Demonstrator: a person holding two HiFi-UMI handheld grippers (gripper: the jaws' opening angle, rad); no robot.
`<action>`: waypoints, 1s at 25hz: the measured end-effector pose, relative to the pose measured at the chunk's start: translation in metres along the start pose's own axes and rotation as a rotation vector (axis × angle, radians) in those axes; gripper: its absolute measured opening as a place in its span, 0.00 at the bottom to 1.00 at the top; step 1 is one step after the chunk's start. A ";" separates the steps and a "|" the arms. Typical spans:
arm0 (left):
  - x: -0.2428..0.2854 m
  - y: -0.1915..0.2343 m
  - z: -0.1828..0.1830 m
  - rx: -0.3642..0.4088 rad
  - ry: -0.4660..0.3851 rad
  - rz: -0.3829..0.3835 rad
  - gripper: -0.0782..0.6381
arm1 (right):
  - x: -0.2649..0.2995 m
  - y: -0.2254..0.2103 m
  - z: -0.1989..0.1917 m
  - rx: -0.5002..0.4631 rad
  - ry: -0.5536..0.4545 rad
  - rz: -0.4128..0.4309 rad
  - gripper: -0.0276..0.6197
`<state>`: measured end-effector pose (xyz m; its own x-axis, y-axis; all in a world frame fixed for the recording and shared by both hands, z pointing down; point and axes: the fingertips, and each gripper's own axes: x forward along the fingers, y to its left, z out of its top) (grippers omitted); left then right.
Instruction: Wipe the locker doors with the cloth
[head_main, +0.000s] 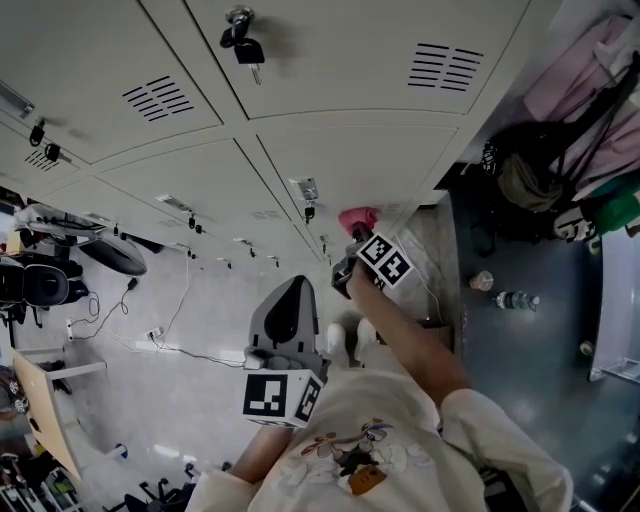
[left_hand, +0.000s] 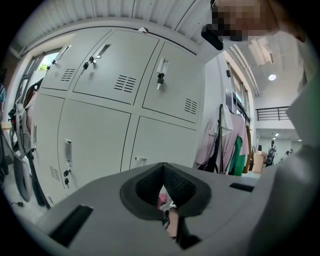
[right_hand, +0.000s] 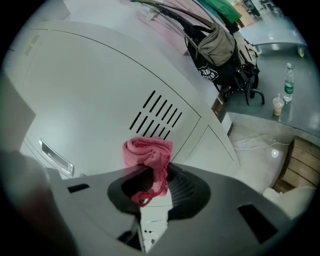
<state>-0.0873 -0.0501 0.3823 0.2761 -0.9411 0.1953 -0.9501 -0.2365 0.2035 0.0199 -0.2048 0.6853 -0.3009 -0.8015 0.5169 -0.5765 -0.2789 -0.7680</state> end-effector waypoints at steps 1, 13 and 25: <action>0.000 -0.001 0.000 0.001 0.001 -0.003 0.12 | 0.000 -0.001 0.000 -0.002 0.002 0.001 0.17; -0.004 -0.009 0.002 -0.010 -0.017 -0.030 0.12 | -0.036 0.010 -0.007 -0.030 0.065 0.048 0.17; 0.008 -0.029 0.003 -0.028 -0.031 -0.100 0.12 | -0.138 0.133 0.043 -0.077 0.031 0.440 0.17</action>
<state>-0.0583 -0.0516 0.3748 0.3639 -0.9204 0.1431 -0.9137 -0.3228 0.2470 0.0174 -0.1536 0.4955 -0.5524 -0.8183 0.1591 -0.4430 0.1265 -0.8875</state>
